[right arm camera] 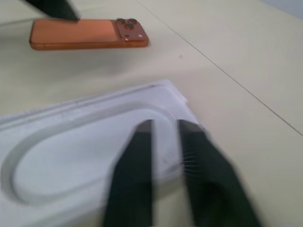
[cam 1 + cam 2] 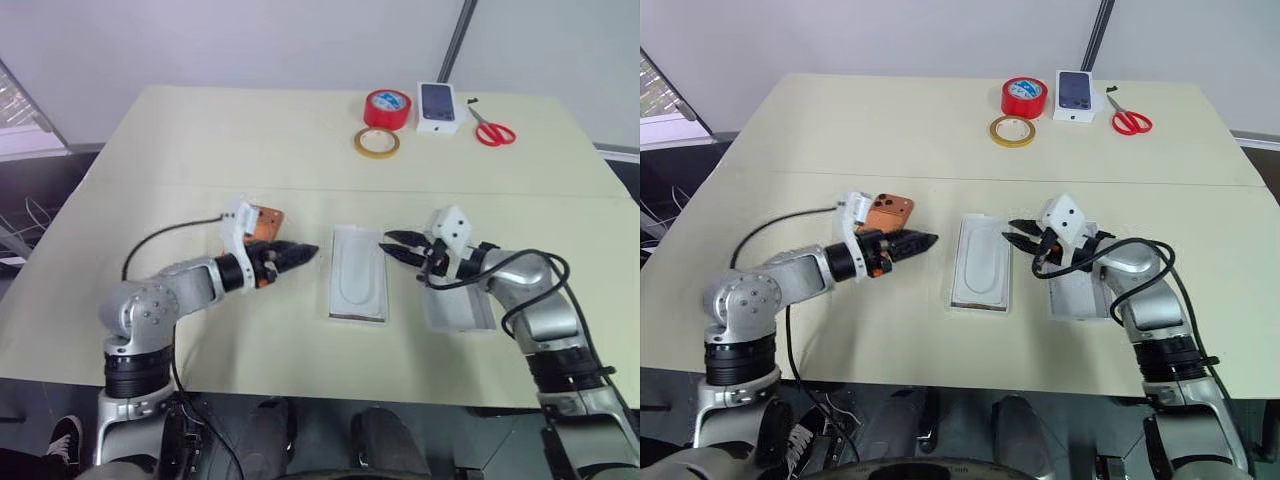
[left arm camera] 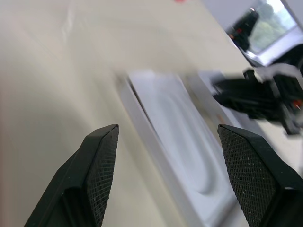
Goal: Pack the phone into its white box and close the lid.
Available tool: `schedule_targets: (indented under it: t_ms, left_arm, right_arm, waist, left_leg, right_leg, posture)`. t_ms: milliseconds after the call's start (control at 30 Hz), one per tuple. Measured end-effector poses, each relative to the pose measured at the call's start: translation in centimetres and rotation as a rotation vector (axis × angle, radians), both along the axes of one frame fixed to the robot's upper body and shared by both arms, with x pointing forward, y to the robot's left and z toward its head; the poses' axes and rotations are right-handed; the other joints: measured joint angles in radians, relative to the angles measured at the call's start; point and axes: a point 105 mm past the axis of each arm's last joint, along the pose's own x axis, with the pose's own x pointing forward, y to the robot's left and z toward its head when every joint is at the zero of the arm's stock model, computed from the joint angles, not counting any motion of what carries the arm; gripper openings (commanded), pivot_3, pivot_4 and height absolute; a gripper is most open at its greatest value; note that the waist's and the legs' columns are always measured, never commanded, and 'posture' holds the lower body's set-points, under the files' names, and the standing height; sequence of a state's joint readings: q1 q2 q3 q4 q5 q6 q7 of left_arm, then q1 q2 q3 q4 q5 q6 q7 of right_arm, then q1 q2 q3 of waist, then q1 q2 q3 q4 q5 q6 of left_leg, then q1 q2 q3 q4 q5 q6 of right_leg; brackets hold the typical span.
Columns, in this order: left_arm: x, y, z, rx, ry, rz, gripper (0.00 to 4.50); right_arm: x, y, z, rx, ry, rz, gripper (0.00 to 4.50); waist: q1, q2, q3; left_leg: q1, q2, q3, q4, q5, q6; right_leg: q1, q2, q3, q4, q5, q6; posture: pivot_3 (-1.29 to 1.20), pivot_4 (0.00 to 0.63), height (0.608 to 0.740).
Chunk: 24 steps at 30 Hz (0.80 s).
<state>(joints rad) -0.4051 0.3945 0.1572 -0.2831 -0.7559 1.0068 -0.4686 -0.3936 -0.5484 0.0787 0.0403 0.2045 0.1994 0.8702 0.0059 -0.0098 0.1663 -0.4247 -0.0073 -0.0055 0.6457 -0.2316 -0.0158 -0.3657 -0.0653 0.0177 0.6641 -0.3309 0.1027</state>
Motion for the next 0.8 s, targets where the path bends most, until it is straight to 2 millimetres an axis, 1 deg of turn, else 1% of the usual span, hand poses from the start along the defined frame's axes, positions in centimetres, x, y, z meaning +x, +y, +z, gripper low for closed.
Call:
schedule_targets:
  t_ms: [100, 167, 267, 333, 367, 433, 533, 600, 733, 800]
  left_arm:
    - [0.9, 2.4, 0.6, 0.120, -0.183, 0.056, 3.49]
    - [1.4, 3.2, 1.3, 0.145, -0.291, 0.083, 3.49]
    - [1.6, 4.4, 1.6, 0.210, -0.395, 0.093, 3.49]
    - [1.6, 4.9, 1.2, 0.239, -0.412, 0.094, 3.49]
    - [1.6, 5.0, 1.0, 0.247, -0.414, 0.093, 3.49]
    - [1.5, 5.0, 0.4, 0.259, -0.414, 0.087, 3.49]
    - [1.5, 5.0, 0.1, 0.260, -0.416, 0.082, 3.49]
    - [1.5, 4.9, 0.2, 0.258, -0.422, 0.081, 3.49]
    - [1.5, 4.7, 0.1, 0.247, -0.424, 0.081, 3.49]
    - [1.5, 4.8, 0.1, 0.250, -0.430, 0.083, 3.49]
  right_arm:
    - [0.1, 1.7, -1.8, -0.122, -0.042, 0.004, 0.11]
    - [0.3, 2.3, -3.2, -0.190, -0.054, -0.007, 0.11]
    - [0.1, 3.8, -3.6, -0.218, -0.082, 0.027, 0.11]
    - [0.1, 3.9, -3.6, -0.257, -0.103, 0.048, 0.11]
    - [-0.1, 3.9, -3.6, -0.278, -0.106, 0.070, 0.11]
    - [-1.3, 4.0, -3.7, -0.313, -0.091, 0.156, 0.11]
    - [-3.6, 4.8, -4.3, -0.290, -0.009, 0.274, 0.11]
    - [-4.6, 5.3, -4.6, -0.279, 0.034, 0.325, 0.11]
    - [-5.7, 6.1, -3.9, -0.242, 0.067, 0.381, 0.11]
    - [-5.8, 6.2, -3.7, -0.231, 0.077, 0.389, 0.11]
  waist:
    - [-0.003, 0.000, 0.000]
    - [0.000, 0.000, 0.000]
    - [0.000, 0.000, 0.000]
    - [0.001, 0.000, 0.000]
    - [0.002, 0.000, 0.000]
    - [0.003, 0.000, 0.000]
    - [0.000, 0.000, 0.000]
    - [-0.003, 0.000, 0.000]
    - [-0.009, 0.000, 0.000]
    - [-0.015, 0.000, 0.000]
  left_leg:
    - [0.000, 0.000, 0.000, -0.003, 0.000, 0.000]
    - [-0.001, 0.000, 0.000, -0.003, 0.000, 0.001]
    - [-0.001, 0.000, 0.001, -0.003, -0.001, 0.002]
    - [-0.001, 0.000, 0.000, -0.003, -0.001, 0.002]
    - [-0.001, 0.000, 0.000, -0.003, -0.001, 0.002]
    - [-0.001, 0.000, 0.000, -0.003, -0.002, 0.003]
    - [-0.001, 0.001, 0.000, -0.003, -0.002, 0.003]
    - [-0.001, 0.001, 0.000, -0.003, -0.002, 0.003]
    - [-0.001, 0.001, 0.000, -0.003, -0.002, 0.003]
    - [-0.001, 0.001, 0.000, -0.003, -0.002, 0.003]
  right_leg:
    - [-0.002, 0.000, 0.001, 0.000, 0.000, -0.001]
    - [-0.003, -0.001, 0.001, 0.000, 0.000, -0.001]
    - [-0.003, -0.001, 0.001, 0.000, 0.000, -0.001]
    - [-0.003, -0.001, 0.000, 0.000, 0.000, -0.001]
    - [-0.003, -0.001, 0.000, 0.000, 0.000, -0.001]
    - [-0.003, -0.002, 0.000, 0.000, 0.000, -0.001]
    - [-0.003, -0.002, 0.000, 0.000, 0.000, -0.001]
    - [-0.003, -0.002, 0.000, 0.000, 0.000, -0.001]
    - [-0.003, -0.002, 0.000, 0.000, 0.000, -0.001]
    - [-0.003, -0.002, 0.000, 0.000, 0.000, -0.001]
  posture:
    - [0.00, 0.150, 0.740]
    - [0.00, 0.150, 0.740]
    - [0.00, 0.150, 0.740]
    - [0.00, 0.150, 0.740]
    - [0.00, 0.150, 0.740]
    - [0.00, 0.150, 0.740]
    - [0.00, 0.150, 0.740]
    - [0.00, 0.150, 0.740]
    - [0.00, 0.150, 0.740]
    - [0.00, 0.150, 0.740]
